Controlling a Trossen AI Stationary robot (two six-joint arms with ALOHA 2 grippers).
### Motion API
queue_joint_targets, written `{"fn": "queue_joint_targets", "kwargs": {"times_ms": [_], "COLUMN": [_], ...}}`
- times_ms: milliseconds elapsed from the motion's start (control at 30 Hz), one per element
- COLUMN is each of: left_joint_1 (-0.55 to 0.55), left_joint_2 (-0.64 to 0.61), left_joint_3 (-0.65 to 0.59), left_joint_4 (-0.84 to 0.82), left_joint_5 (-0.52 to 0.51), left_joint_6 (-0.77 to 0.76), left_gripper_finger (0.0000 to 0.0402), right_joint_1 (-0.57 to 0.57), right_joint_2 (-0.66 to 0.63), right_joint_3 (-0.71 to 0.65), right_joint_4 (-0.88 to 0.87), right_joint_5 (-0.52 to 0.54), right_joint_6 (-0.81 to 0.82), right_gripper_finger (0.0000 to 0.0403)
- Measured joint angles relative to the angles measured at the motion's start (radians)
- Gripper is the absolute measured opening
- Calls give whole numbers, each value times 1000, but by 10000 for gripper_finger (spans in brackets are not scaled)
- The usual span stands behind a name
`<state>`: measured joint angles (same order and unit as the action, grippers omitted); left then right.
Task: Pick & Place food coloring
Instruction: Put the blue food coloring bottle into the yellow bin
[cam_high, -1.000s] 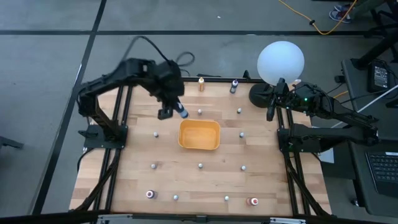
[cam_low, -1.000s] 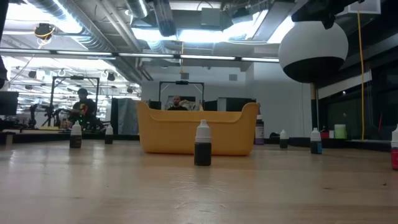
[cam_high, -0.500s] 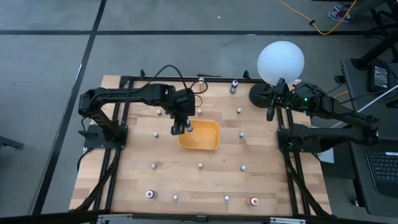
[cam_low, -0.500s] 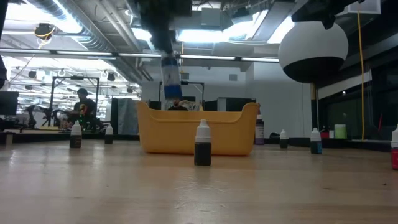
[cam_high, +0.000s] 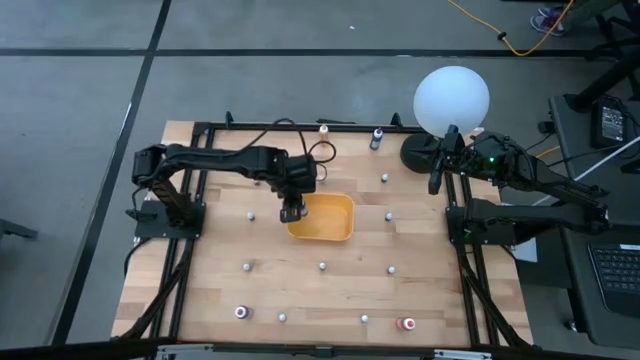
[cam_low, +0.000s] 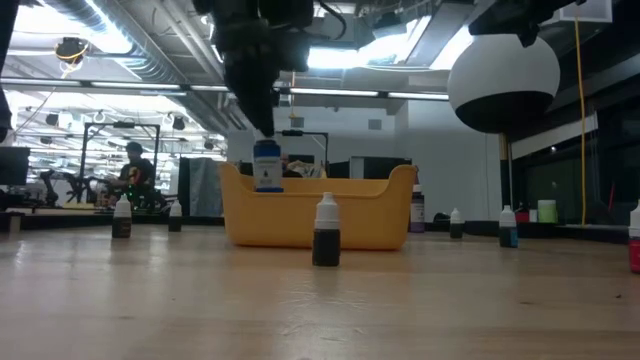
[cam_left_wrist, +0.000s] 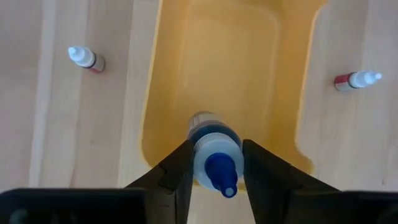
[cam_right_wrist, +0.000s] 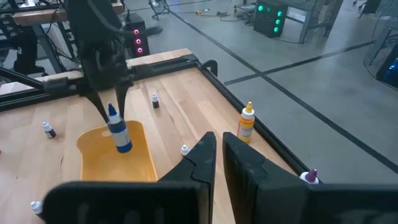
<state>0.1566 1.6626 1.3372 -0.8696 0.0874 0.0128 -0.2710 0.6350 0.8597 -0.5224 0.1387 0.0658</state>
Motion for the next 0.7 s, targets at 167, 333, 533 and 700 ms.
{"fn": "queue_joint_targets", "kwargs": {"times_ms": [167, 333, 533, 700], "left_joint_1": [0, 0, 2, 2], "left_joint_2": [36, 59, 60, 60], "left_joint_3": [-1, -1, -1, -1], "left_joint_4": [16, 23, 28, 29], "left_joint_5": [2, 0, -19, -18], "left_joint_6": [4, 8, 2, 1], "left_gripper_finger": [112, 116, 116, 132], "right_joint_1": [0, 0, 0, 0], "right_joint_2": [0, 0, 0, 0], "right_joint_3": [0, 0, 0, 0], "right_joint_4": [-6, -8, -24, -33], "right_joint_5": [0, 0, 0, 0], "right_joint_6": [0, 0, 0, 0], "right_gripper_finger": [34, 34, 34, 34]}}
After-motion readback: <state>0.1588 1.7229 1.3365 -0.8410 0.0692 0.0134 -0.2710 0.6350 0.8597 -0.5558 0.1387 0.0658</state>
